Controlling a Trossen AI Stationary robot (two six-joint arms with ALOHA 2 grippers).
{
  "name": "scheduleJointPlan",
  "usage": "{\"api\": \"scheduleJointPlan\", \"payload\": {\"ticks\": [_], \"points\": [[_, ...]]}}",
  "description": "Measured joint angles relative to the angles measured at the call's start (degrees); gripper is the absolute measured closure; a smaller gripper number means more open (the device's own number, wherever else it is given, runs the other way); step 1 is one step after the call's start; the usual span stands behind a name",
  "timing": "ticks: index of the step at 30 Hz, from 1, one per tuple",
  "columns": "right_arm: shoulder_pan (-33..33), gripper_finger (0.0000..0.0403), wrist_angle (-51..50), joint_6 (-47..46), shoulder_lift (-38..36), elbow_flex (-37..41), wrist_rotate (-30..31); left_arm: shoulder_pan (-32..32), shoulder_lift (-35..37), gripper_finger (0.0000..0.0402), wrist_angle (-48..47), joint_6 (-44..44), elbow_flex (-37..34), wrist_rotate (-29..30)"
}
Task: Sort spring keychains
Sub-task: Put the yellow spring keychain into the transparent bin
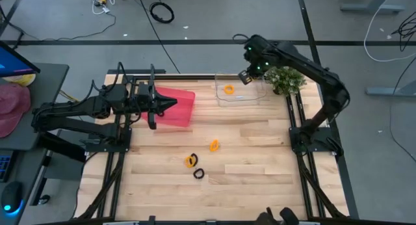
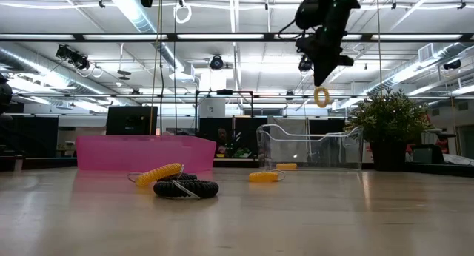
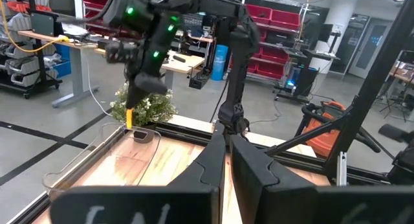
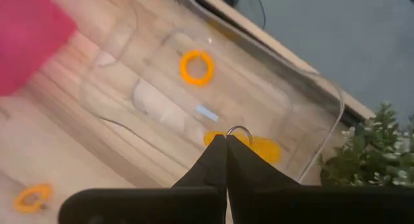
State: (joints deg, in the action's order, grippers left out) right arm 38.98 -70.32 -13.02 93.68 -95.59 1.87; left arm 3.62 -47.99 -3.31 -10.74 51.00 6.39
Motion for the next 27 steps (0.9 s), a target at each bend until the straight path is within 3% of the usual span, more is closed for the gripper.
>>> {"api": "scheduleJointPlan", "payload": {"ticks": [27], "points": [[-0.8, 0.0403, 0.6, -3.2, 17.6, 0.0, -0.5, 0.0, 0.0, 0.0376, -0.5, 0.0, 0.0, 0.0]]}}
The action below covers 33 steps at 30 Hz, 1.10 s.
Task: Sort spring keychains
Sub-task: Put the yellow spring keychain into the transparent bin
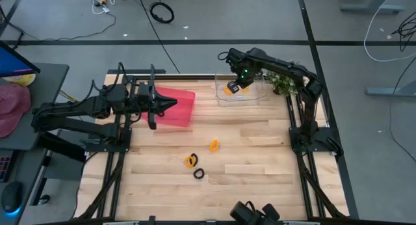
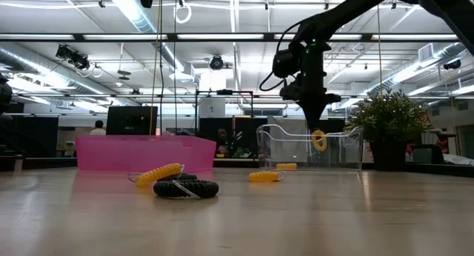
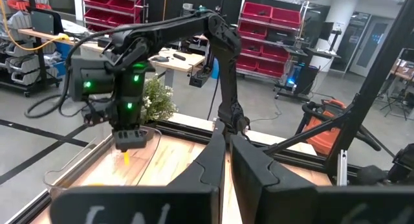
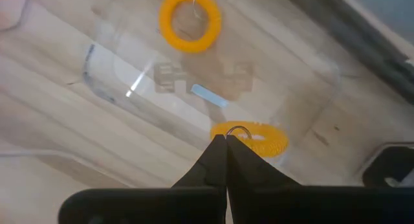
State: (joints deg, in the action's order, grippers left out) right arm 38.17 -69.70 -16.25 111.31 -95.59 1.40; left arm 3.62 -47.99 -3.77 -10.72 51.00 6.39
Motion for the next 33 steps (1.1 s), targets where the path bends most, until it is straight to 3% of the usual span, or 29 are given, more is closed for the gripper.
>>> {"api": "scheduleJointPlan", "payload": {"ticks": [19, 33], "points": [[0.0, 0.0403, 5.8, -7.3, 3.8, 0.3, -1.1, 0.0, 0.0, 0.0376, 0.0, -0.3, 0.0, 0.0], [-2.6, 0.0403, 17.0, -15.4, 3.8, 5.3, -12.3, 0.0, 0.0, 0.0376, 0.0, 0.0, 0.0, 0.0]]}}
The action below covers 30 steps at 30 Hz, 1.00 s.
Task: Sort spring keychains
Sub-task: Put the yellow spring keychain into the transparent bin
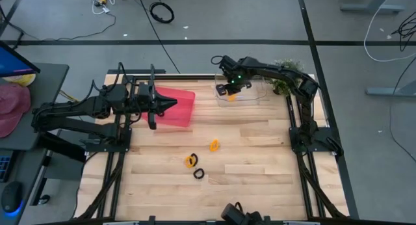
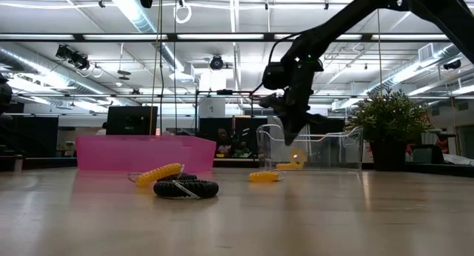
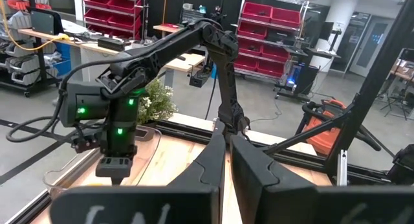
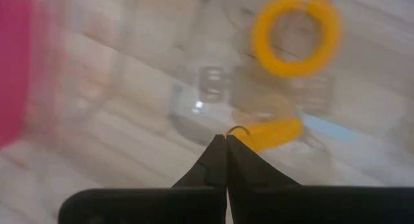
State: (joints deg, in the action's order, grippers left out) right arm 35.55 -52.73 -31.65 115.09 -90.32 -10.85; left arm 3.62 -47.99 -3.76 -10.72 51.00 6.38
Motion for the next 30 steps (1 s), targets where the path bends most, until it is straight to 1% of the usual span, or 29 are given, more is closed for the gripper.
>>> {"api": "scheduleJointPlan", "payload": {"ticks": [3, 5, 9, 21, 30], "points": [[-0.4, 0.0403, 2.6, -1.7, 0.0, 0.0, -1.7, 0.0, 0.0, 0.0376, 0.0, 0.0, 0.0, 0.0], [-0.5, 0.0403, 3.2, -2.2, 0.0, 0.0, -1.7, 0.0, 0.0, 0.0376, 0.0, 0.0, 0.0, 0.0], [-0.4, 0.0403, 2.6, -2.0, 0.0, 0.0, -0.3, 0.0, 0.0, 0.0376, 0.0, 0.0, 0.0, 0.0], [0.0, 0.0403, 1.6, -0.9, 0.2, 0.3, 0.9, 0.0, 0.0, 0.0376, 0.0, 0.0, 0.0, 0.0], [0.4, 0.0403, 4.2, -3.5, 0.2, 7.9, 0.9, 0.0, 0.0, 0.0376, 0.0, 0.0, 0.0, 0.0]]}}
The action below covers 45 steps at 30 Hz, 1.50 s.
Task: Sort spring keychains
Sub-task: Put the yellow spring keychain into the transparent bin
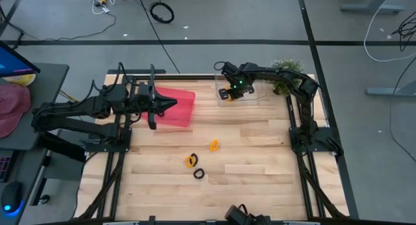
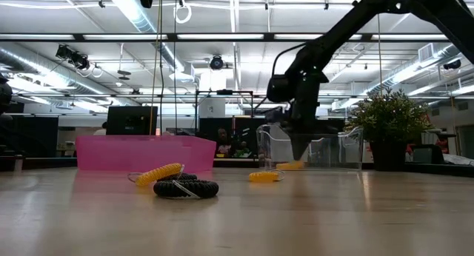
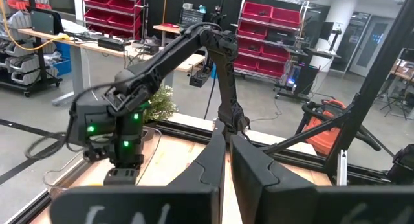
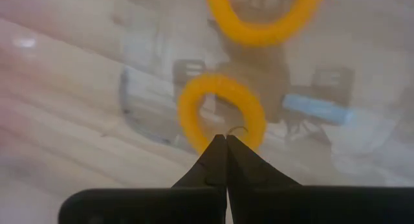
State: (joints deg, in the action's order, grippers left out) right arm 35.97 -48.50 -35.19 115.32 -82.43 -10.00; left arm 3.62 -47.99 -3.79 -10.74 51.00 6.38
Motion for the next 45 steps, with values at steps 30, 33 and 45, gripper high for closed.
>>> {"api": "scheduleJointPlan", "payload": {"ticks": [30, 33, 45], "points": [[-0.6, 0.0301, 5.8, 3.9, -0.5, 1.3, -1.6, 0.0, 0.0, 0.0376, -1.2, 0.0, 0.0, 0.0], [-0.6, 0.0281, 5.9, 4.8, -2.1, 1.3, -1.6, 0.0, 0.0, 0.0376, -1.2, 0.0, 0.0, 0.0], [-0.6, 0.0275, 0.7, 11.4, -15.5, 1.3, -0.9, 0.0, 0.0, 0.0376, -2.2, 0.0, 0.0, 0.0]]}}
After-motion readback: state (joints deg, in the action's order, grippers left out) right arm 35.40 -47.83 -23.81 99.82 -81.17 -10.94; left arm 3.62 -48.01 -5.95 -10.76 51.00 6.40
